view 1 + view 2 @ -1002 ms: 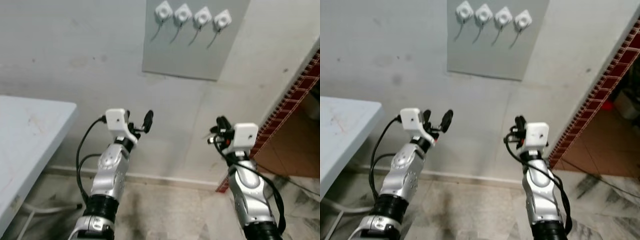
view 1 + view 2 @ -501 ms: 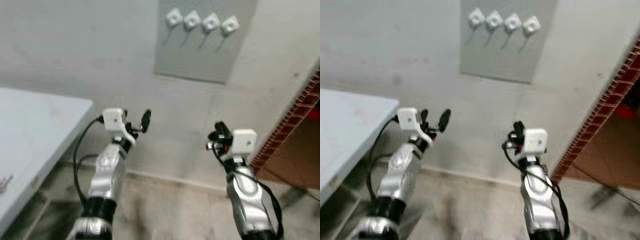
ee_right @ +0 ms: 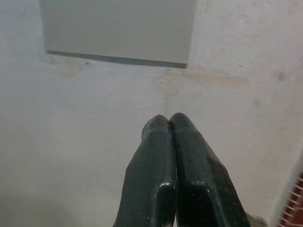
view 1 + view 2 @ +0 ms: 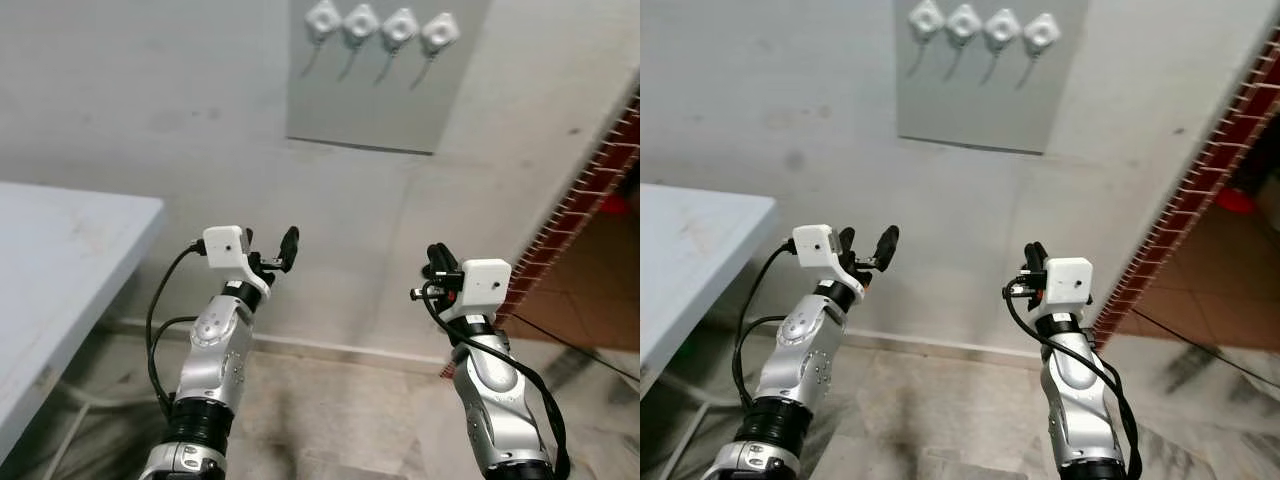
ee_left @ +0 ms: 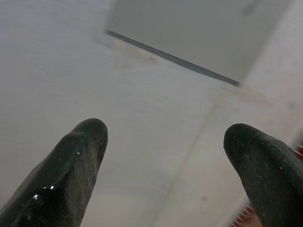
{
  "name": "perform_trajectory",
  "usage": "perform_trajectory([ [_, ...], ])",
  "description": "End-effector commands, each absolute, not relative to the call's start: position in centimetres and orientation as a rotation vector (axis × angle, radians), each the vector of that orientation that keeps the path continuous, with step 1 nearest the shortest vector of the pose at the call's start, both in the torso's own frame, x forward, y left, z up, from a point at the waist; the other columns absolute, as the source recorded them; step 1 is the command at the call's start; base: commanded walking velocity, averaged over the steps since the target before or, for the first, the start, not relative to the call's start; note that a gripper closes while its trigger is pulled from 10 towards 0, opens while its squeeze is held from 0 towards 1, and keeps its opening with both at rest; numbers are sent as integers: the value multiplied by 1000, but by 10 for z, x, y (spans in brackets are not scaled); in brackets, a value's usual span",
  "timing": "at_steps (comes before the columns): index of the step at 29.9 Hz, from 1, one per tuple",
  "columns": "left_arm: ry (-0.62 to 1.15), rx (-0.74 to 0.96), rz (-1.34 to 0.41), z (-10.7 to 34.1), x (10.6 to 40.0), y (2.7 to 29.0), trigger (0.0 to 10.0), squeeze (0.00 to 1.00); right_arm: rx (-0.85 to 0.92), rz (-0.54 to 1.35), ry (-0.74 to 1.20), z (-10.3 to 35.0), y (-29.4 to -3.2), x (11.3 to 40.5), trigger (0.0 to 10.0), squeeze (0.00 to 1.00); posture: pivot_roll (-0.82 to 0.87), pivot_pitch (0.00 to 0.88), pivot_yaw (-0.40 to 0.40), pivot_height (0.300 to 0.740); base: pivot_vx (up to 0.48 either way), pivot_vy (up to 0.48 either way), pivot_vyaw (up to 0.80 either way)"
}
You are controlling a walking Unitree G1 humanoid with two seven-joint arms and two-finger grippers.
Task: Hang keys on a hook
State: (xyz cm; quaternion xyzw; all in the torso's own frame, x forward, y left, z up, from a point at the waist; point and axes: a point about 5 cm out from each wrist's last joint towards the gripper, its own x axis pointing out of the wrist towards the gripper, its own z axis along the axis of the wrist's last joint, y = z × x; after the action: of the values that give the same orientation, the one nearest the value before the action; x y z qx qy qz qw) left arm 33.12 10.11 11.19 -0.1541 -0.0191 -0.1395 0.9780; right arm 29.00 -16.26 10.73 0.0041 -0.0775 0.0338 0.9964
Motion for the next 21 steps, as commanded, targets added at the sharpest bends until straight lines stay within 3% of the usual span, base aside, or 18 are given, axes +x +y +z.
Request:
perform_trajectory([
  [1,-46,-294,-275,115,331,104,10000,0,9,67,-183,115,-162,291,10000,0,-18,0,-69,740,0,0,0],
  [21,-14,-269,-300,119,340,107,10000,0,77,-5,-68,100,-162,292,10000,0,-35,0,6,740,0,0,0],
])
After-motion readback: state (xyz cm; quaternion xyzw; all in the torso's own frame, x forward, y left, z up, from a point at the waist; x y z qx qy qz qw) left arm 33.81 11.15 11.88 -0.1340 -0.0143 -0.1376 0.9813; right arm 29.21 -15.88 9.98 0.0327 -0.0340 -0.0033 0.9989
